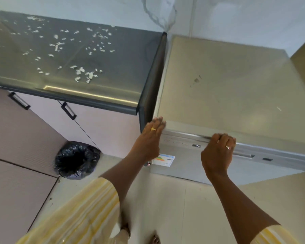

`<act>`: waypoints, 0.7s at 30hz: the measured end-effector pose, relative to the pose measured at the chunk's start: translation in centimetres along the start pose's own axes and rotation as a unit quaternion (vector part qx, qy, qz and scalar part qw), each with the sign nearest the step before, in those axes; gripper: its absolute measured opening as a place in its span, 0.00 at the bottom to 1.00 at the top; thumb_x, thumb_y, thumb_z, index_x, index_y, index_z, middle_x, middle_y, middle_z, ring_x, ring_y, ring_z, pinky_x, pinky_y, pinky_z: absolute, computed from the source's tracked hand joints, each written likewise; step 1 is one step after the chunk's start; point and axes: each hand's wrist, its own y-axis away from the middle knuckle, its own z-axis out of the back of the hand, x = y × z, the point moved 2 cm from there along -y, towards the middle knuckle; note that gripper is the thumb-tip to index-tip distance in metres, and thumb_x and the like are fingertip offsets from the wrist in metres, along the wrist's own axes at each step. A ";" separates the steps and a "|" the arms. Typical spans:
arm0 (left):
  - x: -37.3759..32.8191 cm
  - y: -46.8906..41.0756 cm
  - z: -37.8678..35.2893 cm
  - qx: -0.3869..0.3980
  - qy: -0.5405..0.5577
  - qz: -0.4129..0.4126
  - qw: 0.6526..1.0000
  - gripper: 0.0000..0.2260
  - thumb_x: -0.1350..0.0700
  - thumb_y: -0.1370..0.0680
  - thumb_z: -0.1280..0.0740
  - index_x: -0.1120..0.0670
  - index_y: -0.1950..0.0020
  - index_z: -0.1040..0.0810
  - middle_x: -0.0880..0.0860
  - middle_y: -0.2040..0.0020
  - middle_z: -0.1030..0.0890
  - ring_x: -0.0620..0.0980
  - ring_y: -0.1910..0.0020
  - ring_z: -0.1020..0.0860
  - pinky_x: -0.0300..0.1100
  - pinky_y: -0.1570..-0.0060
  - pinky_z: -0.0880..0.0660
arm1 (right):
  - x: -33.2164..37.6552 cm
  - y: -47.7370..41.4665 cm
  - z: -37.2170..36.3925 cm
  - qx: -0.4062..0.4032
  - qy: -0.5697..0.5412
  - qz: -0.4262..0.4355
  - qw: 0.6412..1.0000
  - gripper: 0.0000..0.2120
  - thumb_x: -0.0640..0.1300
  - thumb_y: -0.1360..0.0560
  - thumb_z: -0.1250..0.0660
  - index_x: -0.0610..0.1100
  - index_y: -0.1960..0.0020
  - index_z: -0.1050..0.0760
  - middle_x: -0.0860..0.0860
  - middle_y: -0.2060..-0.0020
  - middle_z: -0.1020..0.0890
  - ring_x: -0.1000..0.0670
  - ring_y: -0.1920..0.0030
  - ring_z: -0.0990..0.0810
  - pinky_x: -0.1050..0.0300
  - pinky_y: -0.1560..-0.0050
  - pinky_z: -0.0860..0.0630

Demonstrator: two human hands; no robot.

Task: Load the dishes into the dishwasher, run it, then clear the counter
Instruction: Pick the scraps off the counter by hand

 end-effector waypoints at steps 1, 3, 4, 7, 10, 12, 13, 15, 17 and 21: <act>0.2 0.0 0.1 0.004 0.012 -0.001 1.000 0.37 0.70 0.36 0.36 0.64 0.27 0.41 0.61 0.26 0.42 0.60 0.25 0.46 0.51 0.26 0.47 | 0.8 0.1 0.1 -0.003 -0.015 0.003 1.000 0.12 0.27 0.37 0.40 0.32 0.54 0.29 0.36 0.59 0.26 0.37 0.56 0.28 0.42 0.45 0.29; 0.7 -0.1 0.5 0.036 0.021 -0.010 0.999 0.39 0.68 0.35 0.35 0.61 0.25 0.45 0.59 0.24 0.45 0.57 0.24 0.49 0.47 0.25 0.53 | 2.7 0.2 0.5 -0.005 -0.060 0.005 0.998 0.13 0.28 0.38 0.45 0.32 0.55 0.28 0.37 0.59 0.27 0.37 0.56 0.29 0.43 0.51 0.27; 1.2 -0.3 0.8 0.054 0.018 -0.024 0.998 0.39 0.67 0.34 0.35 0.60 0.25 0.46 0.58 0.24 0.47 0.55 0.24 0.50 0.45 0.26 0.55 | 3.8 0.1 0.6 -0.001 -0.084 0.003 0.996 0.14 0.29 0.38 0.47 0.32 0.56 0.28 0.37 0.59 0.27 0.37 0.56 0.29 0.43 0.54 0.26; 3.5 -1.1 2.6 0.092 -0.022 -0.093 0.991 0.35 0.66 0.30 0.37 0.56 0.24 0.45 0.55 0.24 0.45 0.52 0.25 0.47 0.46 0.27 0.54 | 7.6 -1.5 1.1 0.001 -0.133 0.043 0.990 0.12 0.31 0.40 0.46 0.33 0.62 0.26 0.37 0.61 0.24 0.36 0.57 0.26 0.44 0.59 0.24; 7.8 -1.2 5.9 0.069 -0.045 -0.128 0.988 0.28 0.65 0.28 0.41 0.57 0.27 0.39 0.55 0.26 0.38 0.53 0.27 0.41 0.45 0.27 0.52 | 12.9 -4.1 2.1 -0.016 -0.139 0.131 0.981 0.10 0.31 0.39 0.45 0.34 0.68 0.25 0.36 0.60 0.21 0.35 0.57 0.23 0.46 0.55 0.22; 11.8 -0.7 8.2 0.037 -0.049 -0.086 0.994 0.30 0.66 0.29 0.43 0.57 0.26 0.40 0.54 0.25 0.41 0.51 0.26 0.45 0.40 0.27 0.57 | 17.0 -5.3 2.5 -0.025 -0.139 0.168 0.976 0.10 0.31 0.38 0.44 0.35 0.67 0.24 0.37 0.61 0.20 0.36 0.58 0.22 0.48 0.54 0.22; 14.1 -0.1 9.2 0.026 -0.051 -0.060 0.997 0.31 0.66 0.29 0.43 0.56 0.25 0.42 0.52 0.24 0.43 0.49 0.25 0.47 0.38 0.28 0.59 | 19.1 -5.8 2.7 -0.020 -0.146 0.178 0.973 0.09 0.30 0.37 0.43 0.35 0.66 0.23 0.37 0.61 0.21 0.37 0.58 0.22 0.49 0.54 0.22; 18.5 1.0 11.1 0.022 -0.054 -0.008 0.998 0.30 0.64 0.26 0.43 0.55 0.25 0.44 0.51 0.24 0.45 0.48 0.25 0.49 0.40 0.27 0.58 | 23.3 -6.6 2.6 0.010 -0.178 0.178 0.968 0.08 0.32 0.34 0.40 0.34 0.61 0.22 0.38 0.61 0.21 0.37 0.59 0.21 0.49 0.55 0.21; 22.3 2.1 13.0 0.030 -0.056 0.031 0.997 0.27 0.59 0.23 0.42 0.55 0.24 0.46 0.50 0.23 0.47 0.48 0.25 0.51 0.42 0.25 0.55 | 27.1 -7.2 2.0 0.059 -0.219 0.161 0.961 0.08 0.34 0.33 0.31 0.32 0.55 0.23 0.37 0.57 0.21 0.36 0.55 0.21 0.47 0.52 0.22; 28.4 3.9 15.8 0.020 -0.071 0.091 0.993 0.27 0.52 0.20 0.43 0.55 0.24 0.47 0.49 0.23 0.49 0.47 0.25 0.51 0.41 0.26 0.54 | 33.8 -9.1 0.5 0.203 -0.265 0.125 0.934 0.36 0.57 0.29 0.31 0.32 0.33 0.35 0.36 0.35 0.33 0.37 0.36 0.33 0.46 0.37 0.31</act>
